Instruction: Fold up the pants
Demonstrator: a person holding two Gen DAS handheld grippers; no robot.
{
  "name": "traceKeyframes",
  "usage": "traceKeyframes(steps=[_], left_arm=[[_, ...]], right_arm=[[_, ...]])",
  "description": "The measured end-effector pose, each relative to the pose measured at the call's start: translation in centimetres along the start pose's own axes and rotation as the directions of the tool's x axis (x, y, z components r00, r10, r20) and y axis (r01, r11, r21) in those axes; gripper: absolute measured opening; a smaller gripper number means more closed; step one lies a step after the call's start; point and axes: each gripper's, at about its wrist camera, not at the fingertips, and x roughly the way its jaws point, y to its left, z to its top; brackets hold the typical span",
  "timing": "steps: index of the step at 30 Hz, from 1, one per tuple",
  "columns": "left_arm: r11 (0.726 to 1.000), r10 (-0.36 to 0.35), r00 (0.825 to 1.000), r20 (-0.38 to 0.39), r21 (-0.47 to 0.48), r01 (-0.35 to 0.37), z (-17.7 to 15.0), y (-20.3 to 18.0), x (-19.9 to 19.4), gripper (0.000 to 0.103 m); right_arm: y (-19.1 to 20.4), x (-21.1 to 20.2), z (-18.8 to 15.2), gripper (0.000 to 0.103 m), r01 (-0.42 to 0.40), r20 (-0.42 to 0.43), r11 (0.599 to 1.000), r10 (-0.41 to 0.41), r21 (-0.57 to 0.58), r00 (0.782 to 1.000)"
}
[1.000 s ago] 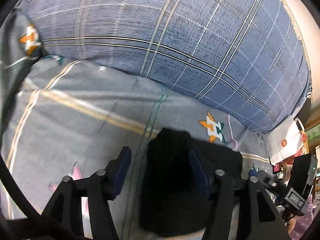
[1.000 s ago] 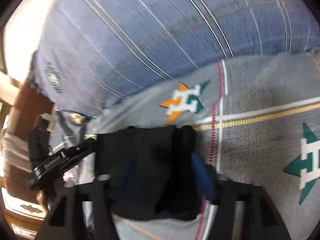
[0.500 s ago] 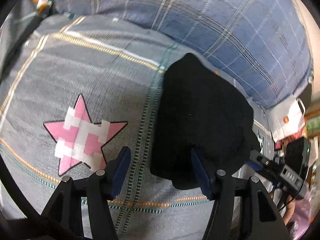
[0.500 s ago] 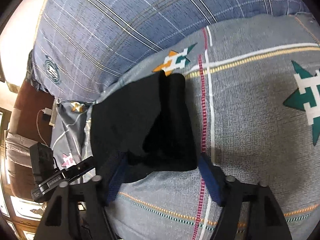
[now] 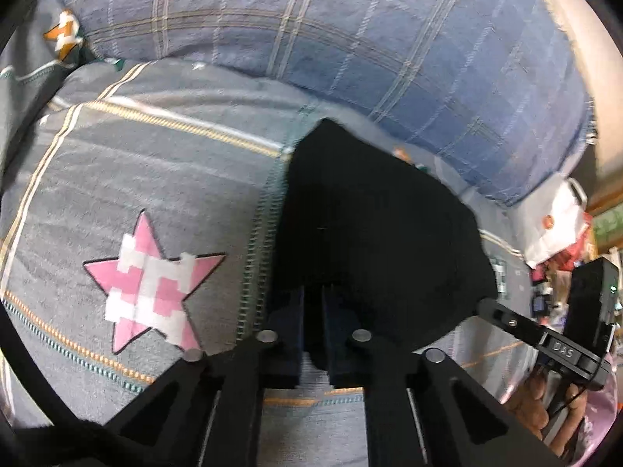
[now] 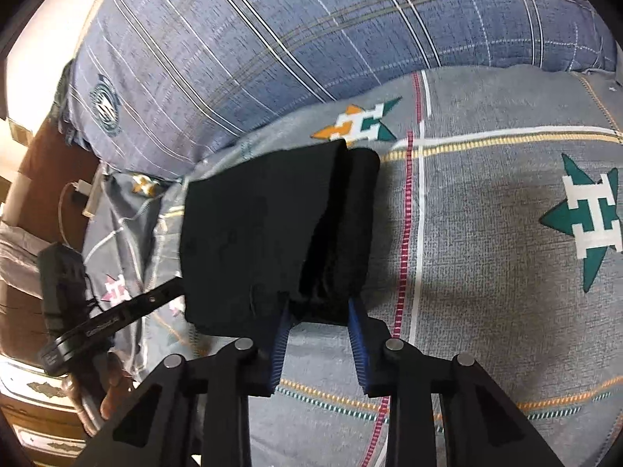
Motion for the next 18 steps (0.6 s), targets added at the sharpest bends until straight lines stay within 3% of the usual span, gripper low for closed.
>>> traceKeyframes(steps=[1,3,6,10,12,15,18], left_arm=[[1.000,0.019,1.000,-0.013,-0.004,-0.019,0.1,0.2,0.3,0.048],[0.998,0.053,0.998,-0.015,-0.038,-0.054,0.4,0.8,0.8,0.064],[0.997,0.011,0.999,-0.037,-0.076,-0.014,0.6,1.6,1.2,0.064],[0.998,-0.008,0.999,-0.034,-0.063,0.006,0.4,1.7,0.9,0.062],[0.996,-0.050,0.998,-0.024,-0.073,0.048,0.6,1.6,0.6,0.062],[0.991,-0.104,0.994,-0.021,-0.090,0.102,0.6,1.2,0.4,0.063],[0.992,-0.097,0.995,-0.020,-0.083,0.095,0.6,0.7,1.2,0.064]], right_arm=[[-0.3,0.2,0.1,0.031,0.006,-0.003,1.000,-0.006,0.009,1.000],[-1.3,1.9,0.3,0.036,0.025,-0.068,0.999,-0.023,0.030,0.997],[-2.7,2.7,0.2,0.050,-0.011,-0.116,0.994,0.023,0.105,0.993],[-2.7,2.2,0.3,0.053,-0.045,-0.096,0.992,0.057,0.116,0.994],[-2.7,1.8,0.6,0.060,-0.101,-0.077,0.986,0.111,0.130,0.991],[-2.8,1.3,0.8,0.062,-0.143,-0.038,0.979,0.150,0.143,0.988],[-3.2,1.3,0.9,0.064,-0.155,-0.034,0.976,0.162,0.154,0.986]])
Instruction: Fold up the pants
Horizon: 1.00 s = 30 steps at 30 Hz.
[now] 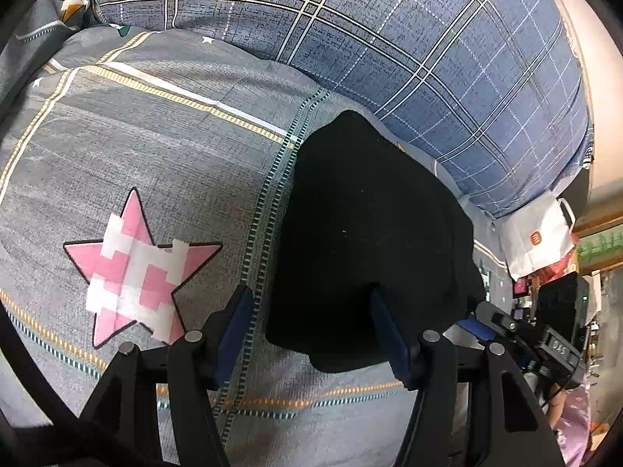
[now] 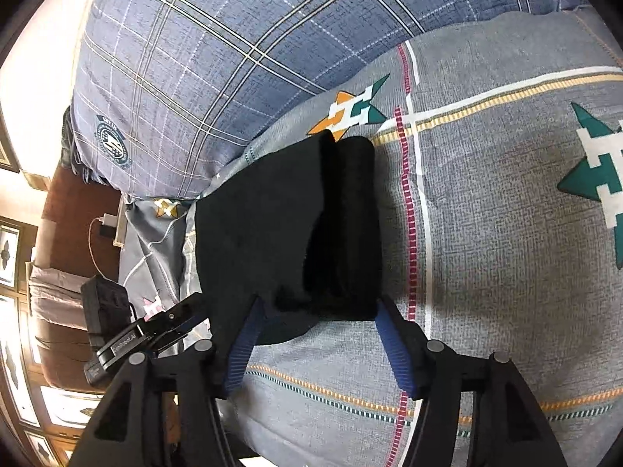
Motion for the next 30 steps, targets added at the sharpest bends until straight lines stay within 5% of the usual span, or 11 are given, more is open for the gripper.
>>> traceKeyframes(steps=[3,6,11,16,20,23,25,30], left_arm=[[1.000,0.016,1.000,0.004,-0.008,-0.016,-0.1,-0.1,0.4,0.064],[1.000,0.013,1.000,-0.002,-0.015,-0.013,-0.3,0.2,0.8,0.047],[0.999,0.032,0.999,0.012,-0.003,-0.032,-0.3,0.0,1.3,0.038],[0.999,0.031,0.999,0.022,0.014,-0.031,0.0,-0.3,0.5,0.020],[0.998,0.056,0.998,0.018,0.013,-0.056,0.5,-0.5,1.8,0.021],[0.998,0.063,0.998,0.014,0.006,-0.063,0.6,-0.4,1.8,0.032],[0.998,0.059,0.998,0.007,-0.024,-0.059,0.8,0.0,1.9,0.046],[0.998,0.054,0.998,0.041,-0.025,-0.053,1.9,0.1,0.9,0.049]], right_arm=[[-0.4,-0.1,0.2,0.064,-0.002,-0.001,1.000,0.002,0.016,1.000],[-0.4,-0.7,-0.1,0.064,-0.007,0.019,1.000,0.006,0.023,1.000],[-1.0,0.1,0.1,0.064,0.007,0.024,0.999,-0.009,0.047,1.000],[-1.4,1.0,-0.3,0.041,0.058,-0.018,0.996,-0.057,0.068,0.998],[-0.4,1.3,-0.4,0.040,0.131,-0.017,0.991,-0.131,-0.006,0.991],[-0.5,1.6,-0.4,0.041,0.128,-0.029,0.992,-0.128,-0.011,0.991],[-0.6,1.0,-0.4,0.050,0.114,-0.023,0.993,-0.114,-0.003,0.993],[-0.4,-2.1,0.0,0.070,0.058,0.061,0.998,-0.058,0.000,0.997]])
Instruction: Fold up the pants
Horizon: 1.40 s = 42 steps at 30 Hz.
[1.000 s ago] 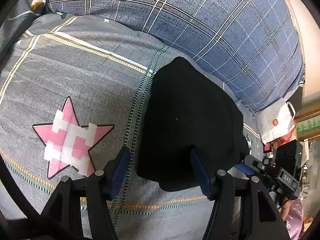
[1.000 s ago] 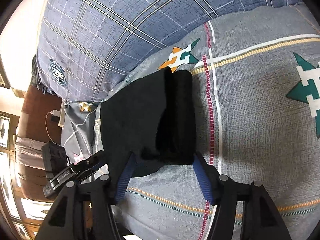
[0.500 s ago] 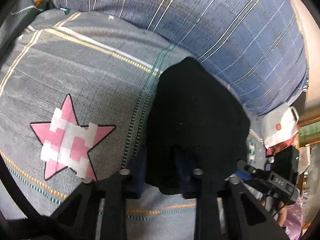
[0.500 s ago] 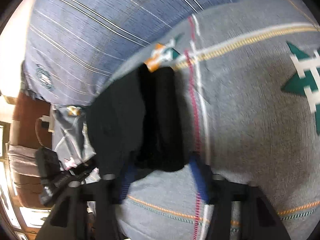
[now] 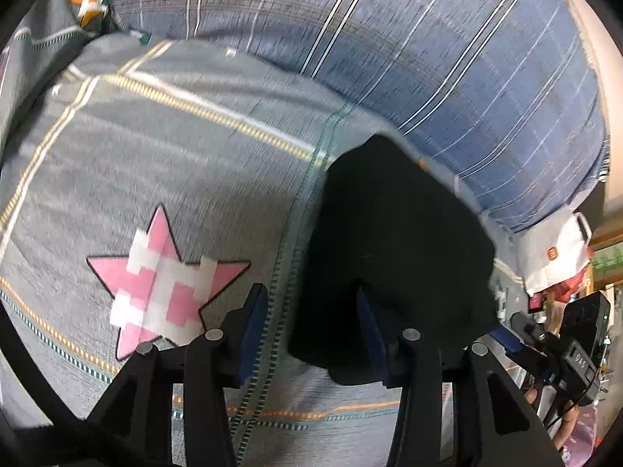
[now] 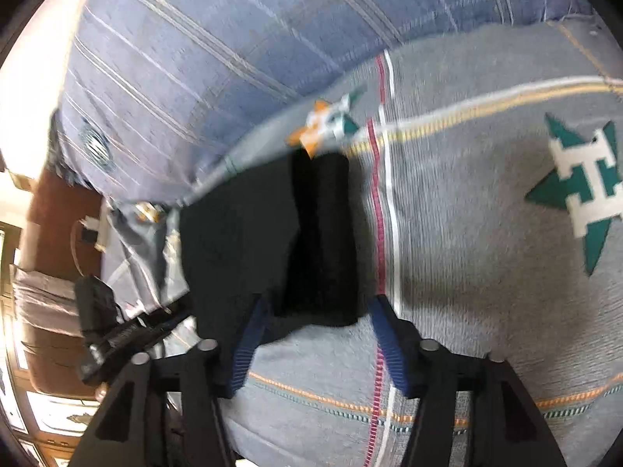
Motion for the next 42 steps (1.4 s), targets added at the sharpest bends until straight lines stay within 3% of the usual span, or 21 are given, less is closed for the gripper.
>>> traceKeyframes(steps=[3,8,11,13,16,21,24,26,28,30,31,33,37,39,42], left_arm=[[0.999,-0.002,1.000,0.011,0.053,0.001,2.0,-1.8,-0.2,0.065],[0.983,0.040,0.999,0.014,0.179,-0.042,6.8,-4.1,2.2,0.065],[0.994,-0.055,0.998,-0.027,0.097,0.057,7.6,-2.7,4.4,0.065],[0.991,-0.119,0.990,-0.070,0.058,0.123,8.1,-2.1,5.6,0.058],[0.990,-0.126,0.990,-0.058,0.051,0.129,7.9,-2.0,5.6,0.055],[0.990,-0.090,0.996,-0.027,0.105,0.092,6.8,-2.8,5.8,0.043],[0.987,-0.123,0.992,-0.019,0.098,0.124,6.6,-3.3,4.3,0.036],[0.982,-0.116,0.993,0.011,0.153,0.113,6.8,-3.5,4.6,0.036],[0.988,-0.102,0.995,-0.007,0.119,0.102,7.0,-2.6,6.1,0.037],[0.987,-0.133,0.991,0.000,0.087,0.132,7.2,-1.9,6.9,0.039],[0.989,-0.124,0.992,-0.002,0.078,0.124,7.2,-2.1,6.8,0.039],[0.992,-0.085,0.996,-0.001,0.089,0.084,7.0,-2.9,6.2,0.039],[0.996,-0.032,0.999,0.000,0.083,0.032,6.8,-3.2,5.5,0.057],[0.996,-0.077,0.997,-0.018,0.034,0.077,6.9,-2.6,4.7,0.057],[0.997,-0.083,0.996,-0.045,0.007,0.083,7.0,-2.1,3.3,0.060]], right_arm=[[0.9,-1.2,0.7,0.074,-0.039,0.064,0.999,0.041,-0.025,0.997],[3.6,0.9,4.5,0.074,-0.058,0.056,0.991,0.065,-0.119,0.996],[3.2,3.0,6.1,0.074,-0.040,0.036,0.993,0.044,-0.109,0.998],[2.3,4.1,6.4,0.073,-0.011,0.018,0.996,0.013,-0.087,1.000],[1.4,5.1,7.1,0.069,0.018,0.016,0.998,-0.017,-0.061,1.000],[0.5,7.0,7.2,0.049,0.013,-0.018,0.999,-0.014,-0.038,1.000],[1.1,6.0,7.0,0.035,0.029,0.000,0.999,-0.029,-0.040,1.000],[1.9,4.7,6.8,0.033,0.014,0.021,0.999,-0.013,-0.051,1.000],[2.3,4.4,6.8,0.032,0.021,0.038,0.997,-0.018,-0.077,0.999],[1.7,5.9,6.9,0.032,0.055,0.012,0.996,-0.054,-0.065,0.998],[1.4,6.7,6.9,0.032,0.083,0.009,0.994,-0.082,-0.069,0.997],[0.8,6.8,6.9,0.032,0.059,0.013,0.997,-0.058,-0.044,0.998],[1.1,6.3,7.0,0.038,0.064,0.006,0.997,-0.064,-0.052,0.998],[1.2,6.1,7.1,0.047,0.056,0.001,0.998,-0.056,-0.042,0.998],[1.5,4.5,7.1,0.065,0.004,0.028,1.000,-0.003,-0.031,1.000]])
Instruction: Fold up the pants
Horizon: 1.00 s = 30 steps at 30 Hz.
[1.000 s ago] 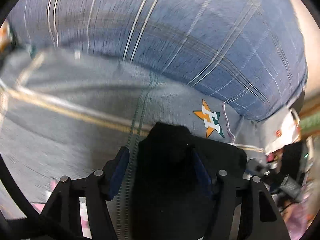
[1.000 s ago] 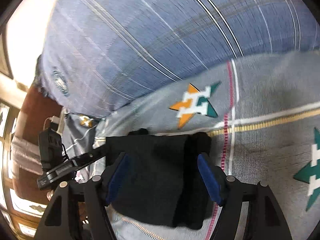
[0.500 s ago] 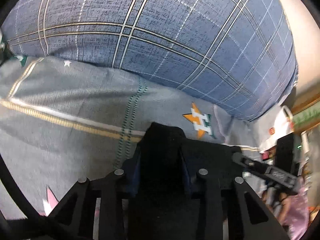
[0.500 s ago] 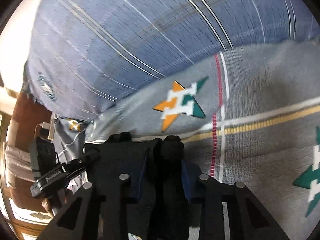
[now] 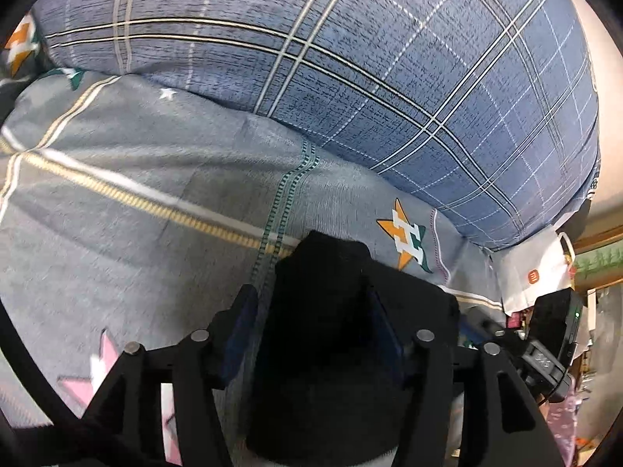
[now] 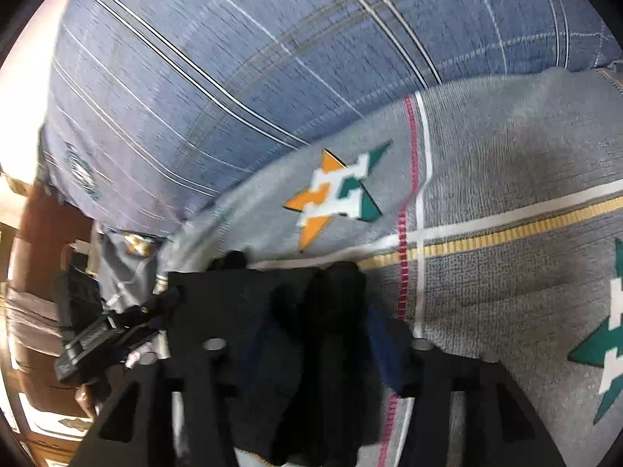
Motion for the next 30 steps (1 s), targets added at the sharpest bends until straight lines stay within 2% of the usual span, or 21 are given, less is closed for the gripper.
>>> traceKeyframes(steps=[3,5,8,11,14,16,18,19,22,23,26,30], left_arm=[[1.000,-0.009,1.000,-0.006,-0.019,0.009,-1.0,0.5,-1.8,0.060],[1.000,0.001,1.000,-0.024,-0.013,-0.002,-1.9,0.5,-2.0,0.060],[1.000,-0.019,0.999,-0.030,-0.001,0.019,-3.5,0.5,-2.1,0.060],[1.000,0.012,0.997,-0.071,0.011,-0.012,-4.2,0.6,-0.4,0.060],[0.999,-0.007,0.997,-0.082,-0.042,0.003,-4.1,1.3,1.0,0.059],[0.998,-0.032,0.997,-0.075,-0.055,0.028,-3.9,1.4,1.6,0.049],[0.999,-0.025,0.998,-0.059,-0.043,0.023,-3.8,1.1,2.0,0.047],[0.999,-0.028,0.998,-0.054,-0.045,0.026,-3.7,1.1,2.2,0.041],[1.000,0.007,1.000,-0.010,0.027,-0.006,-4.2,-0.8,1.2,0.029],[0.999,0.007,1.000,0.005,0.044,-0.007,-4.4,-1.3,0.7,0.028],[0.996,-0.038,0.997,0.069,0.077,0.032,-6.0,-2.9,-2.1,0.027],[0.990,-0.061,0.990,0.124,0.132,0.044,-11.1,-3.7,-5.7,0.027]], right_arm=[[0.3,-2.7,-0.4,0.070,-0.072,0.044,0.997,0.072,-0.012,0.996],[0.3,-3.7,-1.1,0.073,-0.093,0.040,0.996,0.093,-0.008,0.995],[-0.2,-3.8,-2.5,0.073,-0.098,0.020,0.995,0.098,0.015,0.995],[-1.2,-3.2,-3.9,0.073,-0.074,-0.009,0.994,0.075,0.081,0.997],[-2.1,-1.9,-4.5,0.072,-0.061,-0.054,0.993,0.066,0.099,0.996],[-1.6,-1.3,-4.3,0.068,-0.056,-0.049,0.997,0.059,0.055,0.997],[-1.0,-0.6,-4.1,0.061,-0.023,-0.056,1.000,0.024,0.018,0.998],[-0.8,-0.3,-4.1,0.058,-0.007,-0.057,1.000,0.008,0.007,0.998],[0.0,-0.1,-4.2,0.044,0.028,-0.051,0.999,-0.030,-0.040,0.998],[0.4,-0.5,-4.3,0.036,0.029,-0.040,0.998,-0.031,-0.053,0.999],[2.2,-3.3,-5.4,0.034,0.015,0.030,0.992,-0.012,-0.123,0.999],[2.9,-8.1,-9.5,0.034,-0.026,0.142,0.988,0.048,-0.155,0.989]])
